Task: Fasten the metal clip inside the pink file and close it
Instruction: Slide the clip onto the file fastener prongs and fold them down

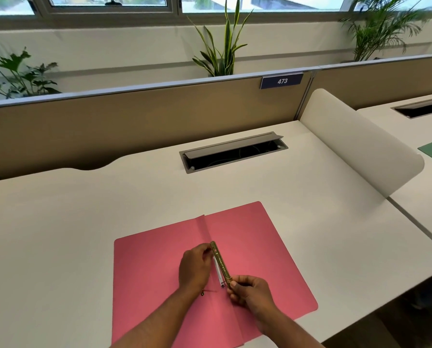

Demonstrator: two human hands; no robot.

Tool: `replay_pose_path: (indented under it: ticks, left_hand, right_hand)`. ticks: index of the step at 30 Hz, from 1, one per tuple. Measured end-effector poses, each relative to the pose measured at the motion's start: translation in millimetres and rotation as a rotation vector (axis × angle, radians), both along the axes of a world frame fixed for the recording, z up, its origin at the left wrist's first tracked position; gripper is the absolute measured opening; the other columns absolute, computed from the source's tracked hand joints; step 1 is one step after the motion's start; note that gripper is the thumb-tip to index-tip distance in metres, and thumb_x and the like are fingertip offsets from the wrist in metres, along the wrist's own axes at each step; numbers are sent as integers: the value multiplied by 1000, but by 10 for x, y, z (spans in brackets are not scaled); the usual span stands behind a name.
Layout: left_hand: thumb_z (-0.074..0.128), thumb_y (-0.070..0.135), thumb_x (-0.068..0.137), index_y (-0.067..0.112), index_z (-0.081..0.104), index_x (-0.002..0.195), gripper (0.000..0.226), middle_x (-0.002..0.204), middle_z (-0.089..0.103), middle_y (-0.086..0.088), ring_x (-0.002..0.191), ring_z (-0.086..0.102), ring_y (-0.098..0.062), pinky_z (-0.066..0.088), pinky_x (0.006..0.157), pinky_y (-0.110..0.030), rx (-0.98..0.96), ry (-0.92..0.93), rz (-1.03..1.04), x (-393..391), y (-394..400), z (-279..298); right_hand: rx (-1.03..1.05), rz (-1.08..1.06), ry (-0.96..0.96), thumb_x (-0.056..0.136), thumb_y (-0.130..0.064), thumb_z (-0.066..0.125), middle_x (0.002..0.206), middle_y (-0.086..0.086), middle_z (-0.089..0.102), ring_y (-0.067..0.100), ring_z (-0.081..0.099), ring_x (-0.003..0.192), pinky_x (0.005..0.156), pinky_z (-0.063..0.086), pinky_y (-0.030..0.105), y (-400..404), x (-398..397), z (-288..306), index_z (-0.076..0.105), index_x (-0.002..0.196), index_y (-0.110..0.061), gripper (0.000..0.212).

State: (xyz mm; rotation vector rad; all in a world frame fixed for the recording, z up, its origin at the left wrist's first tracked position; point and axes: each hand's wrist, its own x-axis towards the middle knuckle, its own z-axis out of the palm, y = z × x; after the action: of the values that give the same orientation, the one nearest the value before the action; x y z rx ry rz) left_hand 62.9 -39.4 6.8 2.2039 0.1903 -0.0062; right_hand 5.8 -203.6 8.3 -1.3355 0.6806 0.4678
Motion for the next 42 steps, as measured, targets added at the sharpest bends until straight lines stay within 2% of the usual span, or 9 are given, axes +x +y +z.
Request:
replay_pose_path:
  ticks: [3, 7, 13, 18, 22, 29, 32, 38, 42]
  left_hand:
    - [67, 20, 91, 29, 77, 100, 16, 81, 76, 13, 63, 61, 9, 44, 55, -11, 11, 19, 3, 2, -18, -13]
    - [67, 24, 92, 33, 77, 97, 15, 78, 76, 15, 62, 61, 6, 43, 54, -14, 59, 23, -30, 9, -33, -32]
    - [67, 26, 91, 33, 77, 96, 14, 78, 76, 13, 63, 63, -1, 55, 59, -32, 78, 27, -46, 46, -15, -39]
    - [66, 30, 91, 31, 78, 99, 14, 85, 75, 10, 74, 59, -6, 43, 58, -24, 155, -6, -83, 83, -30, -46]
    - [65, 33, 91, 31, 77, 101, 15, 91, 73, 9, 86, 55, -8, 48, 67, -31, 191, -2, -106, 112, -27, -48]
    - [63, 29, 92, 30, 77, 96, 15, 90, 72, 12, 82, 51, -5, 44, 65, -27, 208, 8, -121, 117, -27, -62]
    - [63, 28, 92, 29, 77, 96, 14, 91, 72, 12, 83, 54, -6, 48, 68, -29, 189, 6, -119, 108, -28, -53]
    - [62, 25, 94, 25, 76, 95, 14, 91, 71, 10, 85, 54, -8, 47, 68, -27, 164, -4, -149, 96, -23, -71]
    - [61, 16, 94, 18, 67, 120, 27, 111, 65, 4, 104, 51, -12, 45, 87, -24, 89, -26, -128, 45, -5, -86]
  right_hand:
    - [-1, -2, 2, 89, 11, 68, 73, 18, 74, 16, 68, 55, 53, 60, 25, 16, 14, 15, 72, 97, 11, 9]
    - [-11, -13, 7, 89, 11, 69, 72, 18, 74, 17, 68, 54, 53, 60, 26, 10, 21, 9, 72, 97, 11, 9]
    - [-40, -32, 17, 88, 9, 70, 70, 19, 75, 19, 68, 55, 53, 59, 27, 13, 29, -34, 73, 93, 8, 6]
    - [-84, -55, 2, 86, 8, 71, 69, 21, 76, 20, 67, 53, 50, 58, 27, 38, 3, -56, 74, 91, 8, 5]
    - [-99, -61, -23, 86, 9, 71, 68, 20, 76, 21, 68, 55, 51, 59, 27, 40, -8, -63, 73, 90, 7, 4]
    - [-96, -58, -56, 86, 10, 72, 71, 20, 76, 21, 69, 57, 55, 61, 29, 25, -23, -44, 73, 92, 8, 6]
    - [-106, -46, -58, 87, 10, 70, 69, 19, 75, 19, 67, 54, 53, 59, 27, 32, -19, -24, 73, 91, 9, 5]
    - [-138, -34, -51, 88, 8, 70, 67, 20, 74, 18, 64, 49, 49, 57, 26, 39, -23, -13, 72, 91, 10, 5]
    - [-183, -61, -51, 87, 8, 70, 67, 21, 73, 19, 63, 47, 47, 57, 26, 45, -25, -35, 72, 91, 11, 4]
